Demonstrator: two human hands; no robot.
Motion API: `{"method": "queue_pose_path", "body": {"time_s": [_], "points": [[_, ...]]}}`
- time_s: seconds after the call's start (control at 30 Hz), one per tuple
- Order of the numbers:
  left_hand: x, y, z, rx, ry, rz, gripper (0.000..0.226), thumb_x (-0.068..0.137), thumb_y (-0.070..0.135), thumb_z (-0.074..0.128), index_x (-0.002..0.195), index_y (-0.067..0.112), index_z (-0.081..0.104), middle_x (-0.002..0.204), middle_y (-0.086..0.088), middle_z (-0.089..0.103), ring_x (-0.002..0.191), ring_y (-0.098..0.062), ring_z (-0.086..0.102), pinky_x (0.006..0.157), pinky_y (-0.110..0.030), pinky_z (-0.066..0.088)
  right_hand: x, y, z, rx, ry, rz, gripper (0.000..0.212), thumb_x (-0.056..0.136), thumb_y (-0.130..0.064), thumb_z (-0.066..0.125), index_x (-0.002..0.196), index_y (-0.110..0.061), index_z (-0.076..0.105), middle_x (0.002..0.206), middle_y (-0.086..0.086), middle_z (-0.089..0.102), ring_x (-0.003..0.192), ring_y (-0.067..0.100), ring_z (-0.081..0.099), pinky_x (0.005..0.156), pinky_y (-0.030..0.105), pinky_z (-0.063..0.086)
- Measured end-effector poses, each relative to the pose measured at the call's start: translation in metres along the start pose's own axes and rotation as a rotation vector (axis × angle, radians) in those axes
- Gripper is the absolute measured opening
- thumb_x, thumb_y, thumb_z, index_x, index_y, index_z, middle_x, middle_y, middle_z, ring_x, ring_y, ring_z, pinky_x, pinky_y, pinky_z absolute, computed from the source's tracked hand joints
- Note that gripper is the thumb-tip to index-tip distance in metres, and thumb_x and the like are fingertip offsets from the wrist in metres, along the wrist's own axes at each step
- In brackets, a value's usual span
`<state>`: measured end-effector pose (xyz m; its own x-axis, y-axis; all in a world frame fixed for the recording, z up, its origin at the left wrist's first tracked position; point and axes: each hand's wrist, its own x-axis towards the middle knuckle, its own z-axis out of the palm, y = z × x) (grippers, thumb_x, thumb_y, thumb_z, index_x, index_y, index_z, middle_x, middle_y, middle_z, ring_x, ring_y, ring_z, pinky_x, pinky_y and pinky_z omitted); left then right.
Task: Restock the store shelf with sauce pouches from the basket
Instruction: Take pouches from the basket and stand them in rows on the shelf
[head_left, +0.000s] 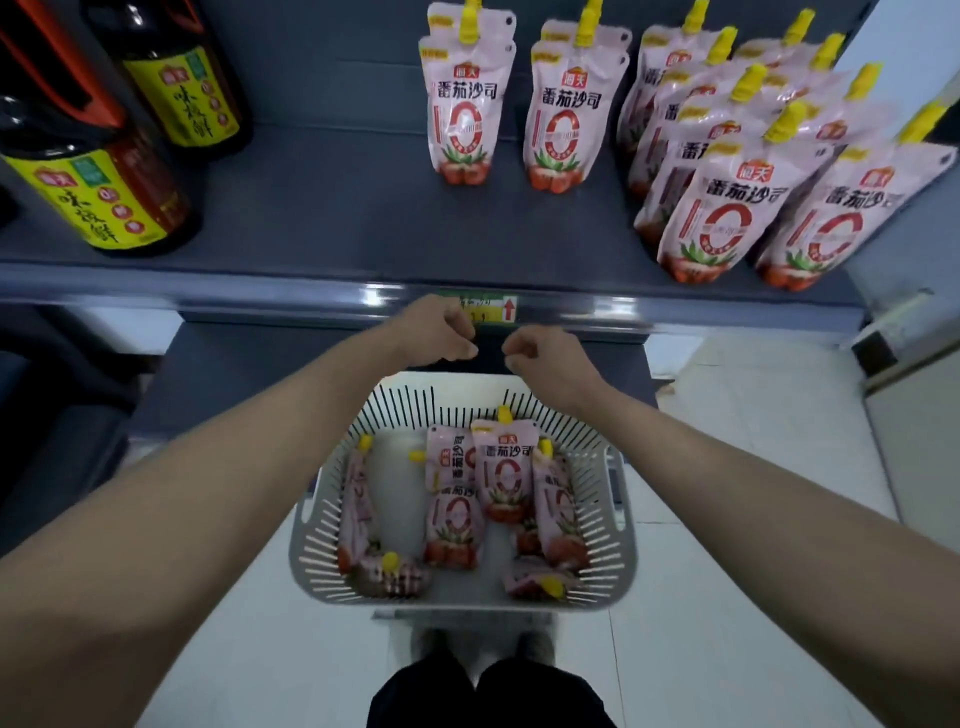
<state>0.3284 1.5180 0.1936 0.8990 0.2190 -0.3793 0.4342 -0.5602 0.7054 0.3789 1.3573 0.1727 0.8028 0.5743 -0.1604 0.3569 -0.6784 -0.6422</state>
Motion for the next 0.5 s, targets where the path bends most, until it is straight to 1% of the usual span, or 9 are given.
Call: {"method": "queue_pose_path", "body": {"time_s": [0.1, 0.23, 0.27, 0.3, 0.33, 0.37, 0.4, 0.43, 0.5], "points": [[-0.009, -0.029, 0.025, 0.037, -0.051, -0.104, 0.031, 0.083, 0.015, 0.066, 0.113, 0.005, 0.063, 0.109, -0.007, 0.065, 0.096, -0.019, 0.061, 0.081, -0.025, 0.044, -0.004, 0.021, 0.018, -0.094, -0.154, 0.092, 0.026, 0.091, -0.010, 0.050, 0.113, -0.004, 0.065, 0.118, 0.010, 0.065, 0.107, 0.026, 0.060, 0.090, 0.035, 0.048], [-0.015, -0.066, 0.060, 0.034, -0.039, -0.269, 0.032, 0.082, 0.007, 0.065, 0.112, -0.003, 0.064, 0.117, -0.015, 0.064, 0.105, -0.028, 0.061, 0.083, -0.023, 0.042, -0.012, 0.051, 0.040, -0.289, -0.355, 0.119, 0.027, 0.093, -0.009, 0.044, 0.105, 0.005, 0.064, 0.110, 0.014, 0.063, 0.105, 0.028, 0.061, 0.088, 0.035, 0.048], [-0.016, -0.074, 0.069, 0.013, -0.041, -0.312, 0.032, 0.082, 0.006, 0.066, 0.113, -0.004, 0.065, 0.117, -0.016, 0.065, 0.106, -0.029, 0.062, 0.085, -0.025, 0.044, -0.013, 0.060, 0.045, -0.302, -0.389, 0.131, 0.023, 0.094, -0.010, 0.045, 0.099, 0.003, 0.064, 0.102, 0.014, 0.063, 0.098, 0.026, 0.061, 0.082, 0.032, 0.049], [-0.018, -0.080, 0.077, -0.010, -0.047, -0.348, 0.032, 0.081, 0.005, 0.066, 0.112, -0.004, 0.065, 0.117, -0.016, 0.066, 0.105, -0.029, 0.063, 0.087, -0.027, 0.047, -0.013, 0.069, 0.051, -0.292, -0.398, 0.152, 0.019, 0.093, -0.009, 0.046, 0.086, -0.001, 0.062, 0.089, 0.011, 0.061, 0.084, 0.023, 0.060, 0.071, 0.030, 0.048], [-0.018, -0.086, 0.085, -0.027, -0.050, -0.378, 0.029, 0.081, 0.004, 0.066, 0.109, -0.003, 0.065, 0.116, -0.015, 0.066, 0.103, -0.028, 0.064, 0.092, -0.030, 0.049, -0.012, 0.076, 0.057, -0.280, -0.403, 0.182, 0.022, 0.092, -0.007, 0.047, 0.072, -0.006, 0.057, 0.075, 0.007, 0.056, 0.071, 0.019, 0.056, 0.059, 0.027, 0.044], [-0.019, -0.091, 0.092, -0.040, -0.049, -0.403, 0.027, 0.081, 0.005, 0.066, 0.107, -0.001, 0.066, 0.115, -0.016, 0.067, 0.101, -0.026, 0.064, 0.097, -0.034, 0.048, -0.010, 0.083, 0.062, -0.244, -0.400, 0.217, 0.026, 0.090, -0.004, 0.048, 0.065, -0.008, 0.053, 0.068, 0.005, 0.053, 0.064, 0.018, 0.053, 0.053, 0.025, 0.040], [-0.019, -0.096, 0.100, -0.050, -0.043, -0.422, 0.027, 0.082, 0.005, 0.065, 0.109, 0.001, 0.065, 0.113, -0.017, 0.068, 0.099, -0.025, 0.064, 0.100, -0.038, 0.047, -0.008, 0.088, 0.068, -0.205, -0.396, 0.248, 0.023, 0.088, -0.002, 0.049, 0.067, -0.006, 0.055, 0.067, 0.005, 0.055, 0.064, 0.020, 0.055, 0.053, 0.025, 0.040], [-0.018, -0.101, 0.107, -0.066, -0.029, -0.442, 0.033, 0.083, 0.005, 0.064, 0.116, 0.003, 0.063, 0.111, -0.016, 0.068, 0.096, -0.023, 0.063, 0.099, -0.038, 0.047, -0.007, 0.092, 0.072, -0.147, -0.385, 0.279, 0.017, 0.087, -0.001, 0.050, 0.074, -0.004, 0.060, 0.070, 0.008, 0.058, 0.069, 0.023, 0.059, 0.055, 0.026, 0.042], [-0.018, -0.110, 0.121, -0.076, -0.014, -0.476, 0.044, 0.084, 0.002, 0.060, 0.128, 0.003, 0.054, 0.111, -0.015, 0.067, 0.087, -0.019, 0.059, 0.083, -0.029, 0.050, -0.003, 0.097, 0.080, -0.053, -0.376, 0.331, 0.013, 0.087, 0.001, 0.052, 0.092, 0.000, 0.064, 0.081, 0.014, 0.064, 0.079, 0.026, 0.061, 0.060, 0.029, 0.047]]}}
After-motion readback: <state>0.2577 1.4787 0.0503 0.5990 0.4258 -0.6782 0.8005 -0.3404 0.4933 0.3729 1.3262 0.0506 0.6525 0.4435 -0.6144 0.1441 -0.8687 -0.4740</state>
